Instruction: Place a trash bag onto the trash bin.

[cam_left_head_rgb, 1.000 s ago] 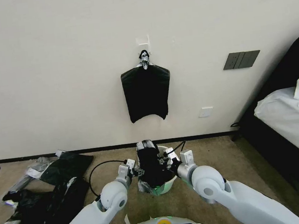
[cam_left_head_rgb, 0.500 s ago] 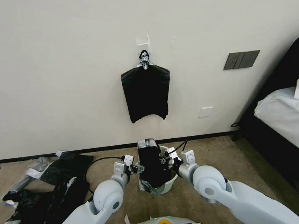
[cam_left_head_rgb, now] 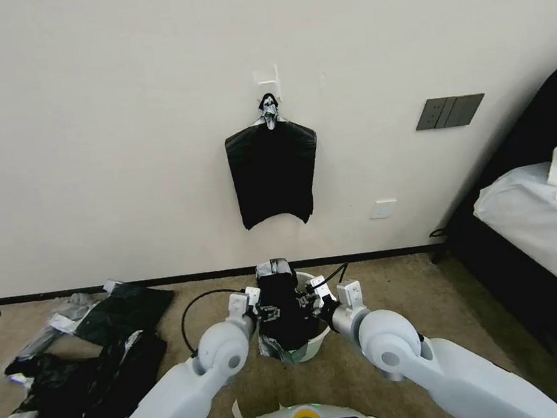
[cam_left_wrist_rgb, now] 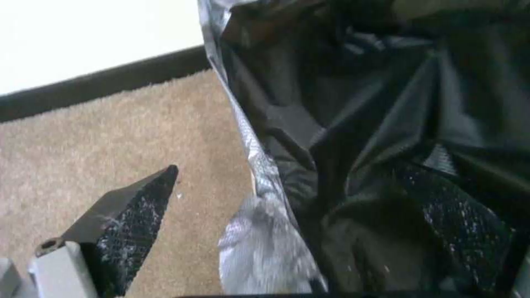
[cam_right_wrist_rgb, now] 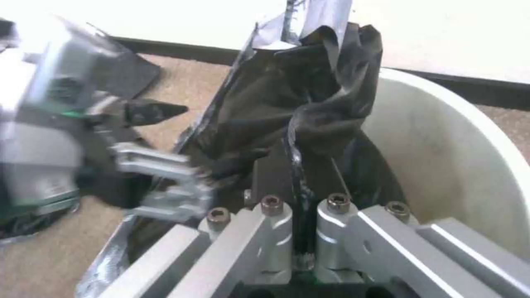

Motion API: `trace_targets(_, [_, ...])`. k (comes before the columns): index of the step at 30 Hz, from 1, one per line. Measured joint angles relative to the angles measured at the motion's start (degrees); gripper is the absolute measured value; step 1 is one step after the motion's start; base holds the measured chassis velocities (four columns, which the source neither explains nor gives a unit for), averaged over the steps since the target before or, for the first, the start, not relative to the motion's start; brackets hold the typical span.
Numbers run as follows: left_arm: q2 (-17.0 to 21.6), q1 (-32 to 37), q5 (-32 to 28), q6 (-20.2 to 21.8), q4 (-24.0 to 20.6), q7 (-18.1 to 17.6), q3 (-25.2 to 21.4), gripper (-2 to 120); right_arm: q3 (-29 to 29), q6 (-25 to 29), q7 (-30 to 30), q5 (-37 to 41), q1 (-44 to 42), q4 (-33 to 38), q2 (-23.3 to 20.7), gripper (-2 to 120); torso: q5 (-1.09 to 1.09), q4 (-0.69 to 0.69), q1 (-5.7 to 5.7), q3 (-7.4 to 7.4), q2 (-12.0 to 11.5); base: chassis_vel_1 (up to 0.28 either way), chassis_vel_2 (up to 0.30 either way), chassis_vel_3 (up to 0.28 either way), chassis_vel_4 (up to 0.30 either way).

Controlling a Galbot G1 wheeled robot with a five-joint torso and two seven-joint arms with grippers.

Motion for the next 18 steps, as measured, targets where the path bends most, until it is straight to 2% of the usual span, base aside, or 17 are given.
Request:
trace_targets(12, [-0.4,-2.2,-7.0,0.0,3.6,-3.8,1.4,99,-1.0,0.0,-0.1,0.0,0.7,-0.4,0.9,0,0.00,0.02,0.00,0.00,0.0,0.000,0.000,0.000,0.000])
trace_targets(15, [-0.5,-1.6,-7.9,0.0,4.0,-3.8,1.1,93,-1.0,0.0,-0.1,0.0,0.7,-0.4,0.9,0,0.00,0.02,0.00,0.00,0.0,0.000,0.000,0.000,0.000])
trace_targets(18, [-1.0,-1.3,-9.0,0.0,4.7,-3.7,0.6,78,-1.0,0.1,0.1,-0.1,0.7,-0.5,1.0,0,0.00,0.02,0.00,0.00,0.0,0.000,0.000,0.000,0.000])
